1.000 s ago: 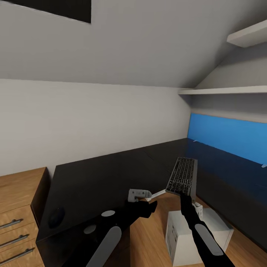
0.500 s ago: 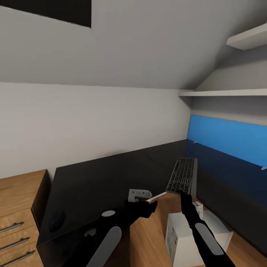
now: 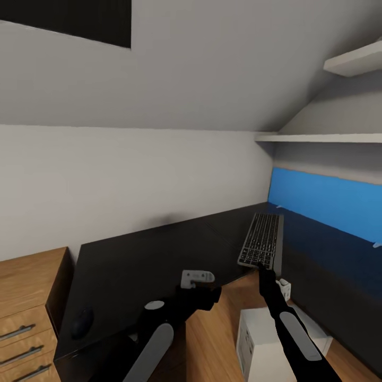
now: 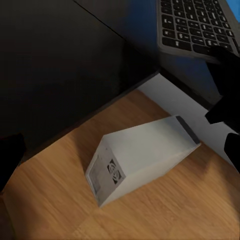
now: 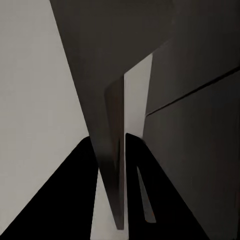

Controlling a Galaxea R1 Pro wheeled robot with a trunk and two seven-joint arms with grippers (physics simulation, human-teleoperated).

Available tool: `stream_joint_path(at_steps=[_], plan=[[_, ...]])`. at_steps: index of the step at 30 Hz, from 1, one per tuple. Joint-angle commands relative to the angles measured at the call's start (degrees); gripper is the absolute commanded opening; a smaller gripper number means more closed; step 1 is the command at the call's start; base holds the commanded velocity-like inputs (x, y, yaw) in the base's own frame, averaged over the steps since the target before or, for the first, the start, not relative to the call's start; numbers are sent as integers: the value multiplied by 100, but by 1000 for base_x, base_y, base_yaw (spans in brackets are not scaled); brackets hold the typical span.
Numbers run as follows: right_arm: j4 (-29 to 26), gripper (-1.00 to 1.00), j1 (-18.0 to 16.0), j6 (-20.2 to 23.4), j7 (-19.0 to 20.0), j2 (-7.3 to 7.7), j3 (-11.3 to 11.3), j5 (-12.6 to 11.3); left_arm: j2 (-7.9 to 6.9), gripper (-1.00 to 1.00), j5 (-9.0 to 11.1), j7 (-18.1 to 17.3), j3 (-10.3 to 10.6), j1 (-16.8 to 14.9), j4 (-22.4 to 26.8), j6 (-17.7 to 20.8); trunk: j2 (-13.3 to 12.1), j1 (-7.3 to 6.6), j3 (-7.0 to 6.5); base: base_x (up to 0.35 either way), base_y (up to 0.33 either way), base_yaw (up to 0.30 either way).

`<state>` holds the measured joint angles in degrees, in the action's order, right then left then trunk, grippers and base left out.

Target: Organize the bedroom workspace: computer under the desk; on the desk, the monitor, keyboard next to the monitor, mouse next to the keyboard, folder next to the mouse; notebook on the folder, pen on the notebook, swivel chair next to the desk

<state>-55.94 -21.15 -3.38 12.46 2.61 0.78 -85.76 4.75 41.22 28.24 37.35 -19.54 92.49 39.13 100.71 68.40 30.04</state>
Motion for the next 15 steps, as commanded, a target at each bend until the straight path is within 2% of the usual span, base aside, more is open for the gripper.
stream_joint_path(at_steps=[1, 4, 9, 15], plan=[[5, -100, -3, -14, 43, 3, 10, -72, 0, 100, 61, 59, 0, -5, 6, 7, -38, -23, -12, 0, 0, 0], [-30, -100, -3, -14, 49, 0, 15, -67, -4, 100, 71, 66, -57, -5, 6, 7, -118, -67, -48, 0, 0, 0], [-99, -100, 3, 3, 71, -5, 22, -64, -8, 100, 91, 60, -425, -5, 6, 11, -118, -67, -48, 0, 0, 0], [-119, -100, 5, 11, 237, -19, 36, 49, -9, 100, 96, 59, -580, -5, 6, 16, -118, -67, -48, 0, 0, 0]])
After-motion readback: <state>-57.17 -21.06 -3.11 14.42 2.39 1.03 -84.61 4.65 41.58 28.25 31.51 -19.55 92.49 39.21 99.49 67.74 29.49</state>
